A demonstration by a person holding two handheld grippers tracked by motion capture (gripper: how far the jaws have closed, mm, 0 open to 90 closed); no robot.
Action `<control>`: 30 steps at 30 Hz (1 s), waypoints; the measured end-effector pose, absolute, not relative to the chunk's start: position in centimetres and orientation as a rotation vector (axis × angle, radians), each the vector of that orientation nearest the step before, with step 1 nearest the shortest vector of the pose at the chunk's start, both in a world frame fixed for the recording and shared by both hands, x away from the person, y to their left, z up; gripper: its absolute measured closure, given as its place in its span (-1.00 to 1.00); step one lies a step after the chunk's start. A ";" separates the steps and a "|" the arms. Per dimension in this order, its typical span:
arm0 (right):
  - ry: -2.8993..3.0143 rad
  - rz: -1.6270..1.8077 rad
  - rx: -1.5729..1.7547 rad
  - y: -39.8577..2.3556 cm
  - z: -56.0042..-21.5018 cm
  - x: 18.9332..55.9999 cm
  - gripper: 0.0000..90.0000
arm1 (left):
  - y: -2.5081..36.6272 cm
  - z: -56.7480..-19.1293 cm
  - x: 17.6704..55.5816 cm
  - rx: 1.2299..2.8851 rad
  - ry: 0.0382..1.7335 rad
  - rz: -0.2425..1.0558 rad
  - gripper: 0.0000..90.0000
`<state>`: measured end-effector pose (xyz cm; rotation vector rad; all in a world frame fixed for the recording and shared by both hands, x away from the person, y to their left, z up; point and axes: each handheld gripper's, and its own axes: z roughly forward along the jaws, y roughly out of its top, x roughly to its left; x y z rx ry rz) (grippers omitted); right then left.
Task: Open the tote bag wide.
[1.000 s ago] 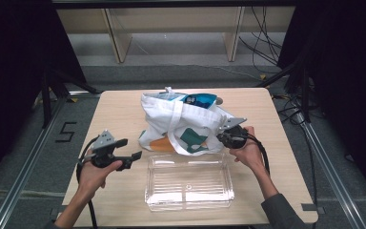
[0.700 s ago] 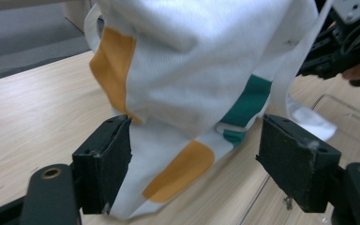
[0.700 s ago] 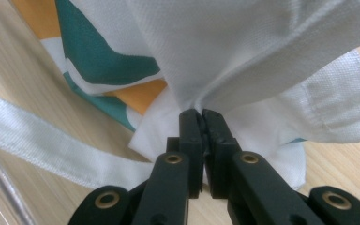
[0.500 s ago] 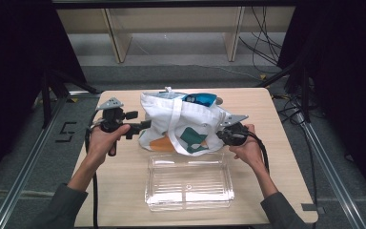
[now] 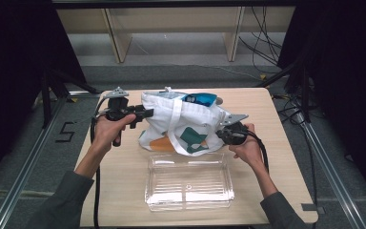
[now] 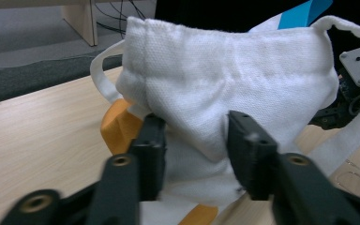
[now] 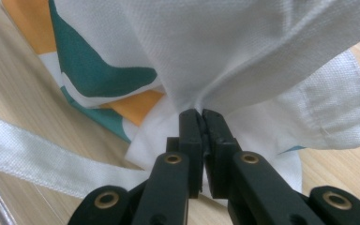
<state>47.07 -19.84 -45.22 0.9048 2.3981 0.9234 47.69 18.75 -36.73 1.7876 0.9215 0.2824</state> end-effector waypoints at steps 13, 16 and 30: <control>2.323 0.982 0.866 -19.5 -44.5 47.0 0.94 | 20.6 -41.2 47.5 1.904 0.896 0.322 0.91; 2.326 0.985 0.855 -19.1 -44.4 47.0 0.94 | 20.9 -43.3 47.8 1.944 0.924 0.337 0.92; 2.393 0.928 0.864 -19.0 -46.3 47.4 0.94 | 20.3 -49.0 48.4 2.071 0.964 0.355 0.94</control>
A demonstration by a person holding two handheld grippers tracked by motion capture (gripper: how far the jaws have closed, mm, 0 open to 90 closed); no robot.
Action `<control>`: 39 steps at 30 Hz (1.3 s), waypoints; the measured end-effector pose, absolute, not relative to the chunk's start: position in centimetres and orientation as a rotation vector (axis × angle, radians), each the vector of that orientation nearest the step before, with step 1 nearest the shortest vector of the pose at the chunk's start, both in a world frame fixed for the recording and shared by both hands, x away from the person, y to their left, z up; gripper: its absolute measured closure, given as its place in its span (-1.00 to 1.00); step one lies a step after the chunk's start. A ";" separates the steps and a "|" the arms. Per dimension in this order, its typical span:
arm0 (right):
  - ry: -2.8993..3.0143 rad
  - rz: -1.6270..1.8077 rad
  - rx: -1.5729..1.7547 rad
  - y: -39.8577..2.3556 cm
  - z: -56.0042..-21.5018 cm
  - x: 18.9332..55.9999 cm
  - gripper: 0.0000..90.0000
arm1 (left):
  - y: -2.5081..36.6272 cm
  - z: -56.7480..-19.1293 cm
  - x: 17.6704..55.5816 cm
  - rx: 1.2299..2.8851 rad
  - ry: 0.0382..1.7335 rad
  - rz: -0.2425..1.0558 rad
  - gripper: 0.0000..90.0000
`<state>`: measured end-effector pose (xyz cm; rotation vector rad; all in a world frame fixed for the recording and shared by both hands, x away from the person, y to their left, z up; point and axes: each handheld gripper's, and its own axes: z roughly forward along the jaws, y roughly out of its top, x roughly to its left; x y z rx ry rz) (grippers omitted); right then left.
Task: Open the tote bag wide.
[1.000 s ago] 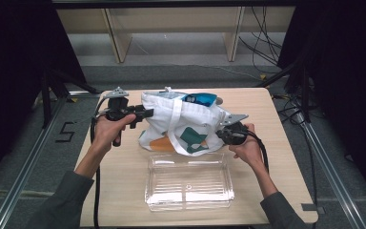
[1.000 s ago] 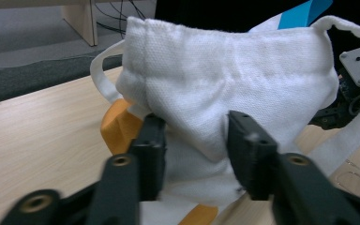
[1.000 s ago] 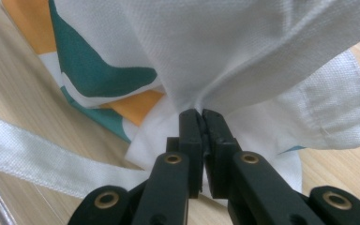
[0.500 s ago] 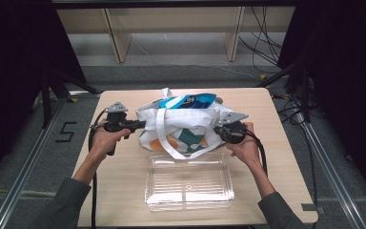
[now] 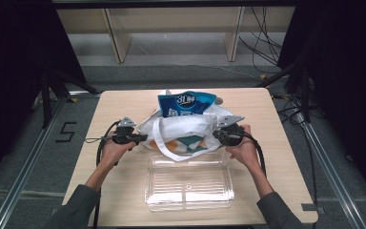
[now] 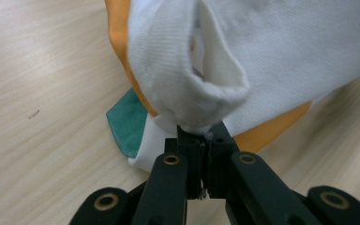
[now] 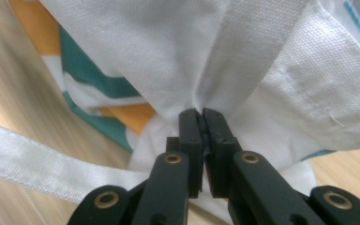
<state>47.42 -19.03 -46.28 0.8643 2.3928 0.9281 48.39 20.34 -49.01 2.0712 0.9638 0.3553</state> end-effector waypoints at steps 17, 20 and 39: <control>2.434 0.933 0.954 -19.4 -47.4 47.5 0.86 | 20.8 -48.9 47.7 2.089 1.014 0.351 0.53; 2.417 0.952 0.934 -19.5 -47.2 47.7 0.86 | 21.0 -47.0 45.7 2.074 0.997 0.347 0.29; 2.427 0.953 0.951 -19.5 -46.8 47.6 0.90 | 15.3 -43.5 45.2 2.047 0.739 0.326 0.86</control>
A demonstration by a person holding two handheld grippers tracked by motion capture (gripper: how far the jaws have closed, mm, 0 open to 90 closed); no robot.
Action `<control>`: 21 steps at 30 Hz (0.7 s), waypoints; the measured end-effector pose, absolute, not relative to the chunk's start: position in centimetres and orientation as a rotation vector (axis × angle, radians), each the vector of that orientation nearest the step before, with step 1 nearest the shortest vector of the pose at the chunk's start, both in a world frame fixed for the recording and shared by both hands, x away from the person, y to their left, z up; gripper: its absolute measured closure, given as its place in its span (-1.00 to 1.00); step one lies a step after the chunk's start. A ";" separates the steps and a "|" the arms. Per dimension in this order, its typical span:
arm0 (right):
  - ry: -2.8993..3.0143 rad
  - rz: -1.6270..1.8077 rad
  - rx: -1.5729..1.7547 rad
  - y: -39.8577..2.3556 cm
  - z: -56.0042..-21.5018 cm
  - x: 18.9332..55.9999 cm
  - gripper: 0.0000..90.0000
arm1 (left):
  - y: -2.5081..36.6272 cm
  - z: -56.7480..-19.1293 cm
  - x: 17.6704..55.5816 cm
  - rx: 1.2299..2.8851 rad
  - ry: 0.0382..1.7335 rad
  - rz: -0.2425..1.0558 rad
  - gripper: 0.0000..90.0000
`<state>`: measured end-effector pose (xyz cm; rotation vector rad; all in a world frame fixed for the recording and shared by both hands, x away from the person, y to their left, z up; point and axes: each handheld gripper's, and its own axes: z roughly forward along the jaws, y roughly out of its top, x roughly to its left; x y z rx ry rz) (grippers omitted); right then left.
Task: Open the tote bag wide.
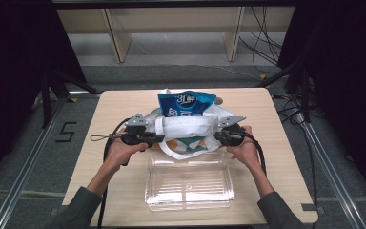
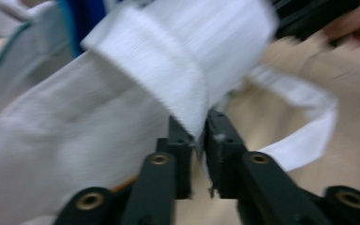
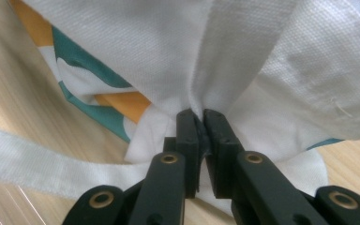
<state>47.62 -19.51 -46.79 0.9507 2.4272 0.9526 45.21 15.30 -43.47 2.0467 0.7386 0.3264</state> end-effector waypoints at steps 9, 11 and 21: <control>2.430 0.936 0.916 -19.3 -46.9 47.6 0.94 | 15.9 -48.5 47.0 2.151 0.810 0.303 0.95; 2.427 0.928 0.893 -19.4 -47.2 47.7 0.95 | 15.7 -48.8 46.9 2.157 0.821 0.290 0.95; 2.451 0.971 0.963 -19.8 -46.9 46.7 0.78 | 16.7 -45.7 44.0 2.165 0.761 0.308 0.38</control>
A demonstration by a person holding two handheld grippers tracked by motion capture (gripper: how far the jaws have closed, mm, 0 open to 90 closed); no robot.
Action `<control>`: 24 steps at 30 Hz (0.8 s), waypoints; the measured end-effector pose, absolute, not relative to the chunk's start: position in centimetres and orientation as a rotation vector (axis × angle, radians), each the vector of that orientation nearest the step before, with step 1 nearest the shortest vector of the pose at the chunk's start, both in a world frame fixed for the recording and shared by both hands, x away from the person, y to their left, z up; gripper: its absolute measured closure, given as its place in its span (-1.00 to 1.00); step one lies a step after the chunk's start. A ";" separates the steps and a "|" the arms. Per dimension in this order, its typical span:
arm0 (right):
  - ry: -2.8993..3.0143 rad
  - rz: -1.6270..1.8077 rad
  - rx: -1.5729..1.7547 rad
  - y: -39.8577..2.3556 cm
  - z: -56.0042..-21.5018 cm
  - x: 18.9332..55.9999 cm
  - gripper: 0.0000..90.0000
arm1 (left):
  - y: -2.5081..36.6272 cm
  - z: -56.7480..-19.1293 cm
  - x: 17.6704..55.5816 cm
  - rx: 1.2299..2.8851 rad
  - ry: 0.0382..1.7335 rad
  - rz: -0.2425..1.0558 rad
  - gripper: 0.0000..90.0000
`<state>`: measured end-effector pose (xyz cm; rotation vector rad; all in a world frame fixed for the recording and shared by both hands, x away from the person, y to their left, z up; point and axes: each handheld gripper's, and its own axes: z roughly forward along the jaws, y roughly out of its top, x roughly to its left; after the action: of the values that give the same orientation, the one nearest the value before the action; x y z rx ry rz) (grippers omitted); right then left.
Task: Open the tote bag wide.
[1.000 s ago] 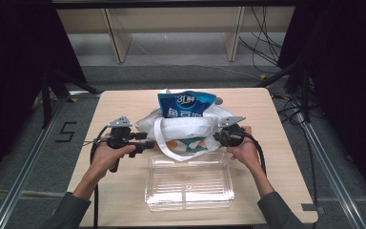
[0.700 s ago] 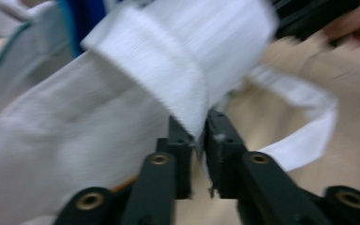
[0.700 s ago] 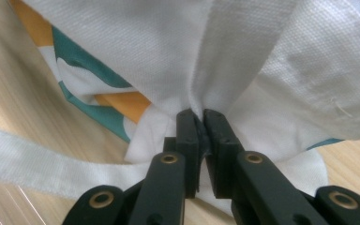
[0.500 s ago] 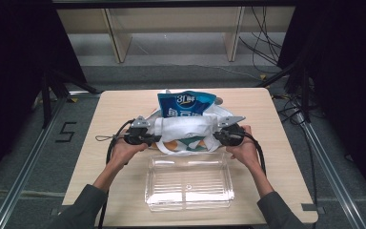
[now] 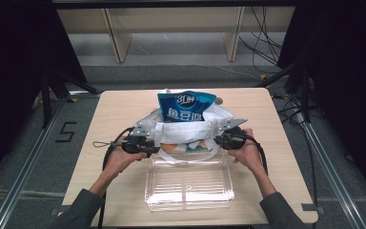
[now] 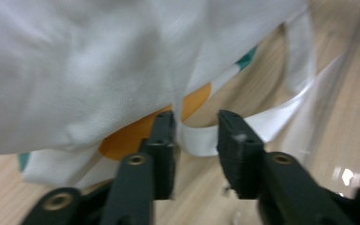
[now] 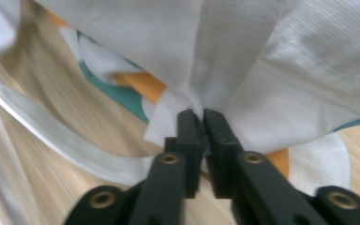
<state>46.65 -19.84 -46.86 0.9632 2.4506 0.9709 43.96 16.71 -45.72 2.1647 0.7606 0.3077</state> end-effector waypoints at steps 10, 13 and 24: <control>2.334 1.177 0.865 -21.4 -39.7 45.0 0.64 | 18.7 -38.6 44.1 1.991 0.749 0.414 0.51; 2.267 1.254 0.874 -20.8 -38.8 45.9 0.77 | 18.0 -38.7 46.3 1.965 0.792 0.472 0.71; 2.461 1.058 0.869 -18.5 -42.4 47.8 0.96 | 16.0 -46.1 48.7 2.123 0.851 0.371 0.95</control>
<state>47.76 -18.47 -42.41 0.8687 2.4611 1.0579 48.70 16.04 -46.10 2.1227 0.8512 0.3712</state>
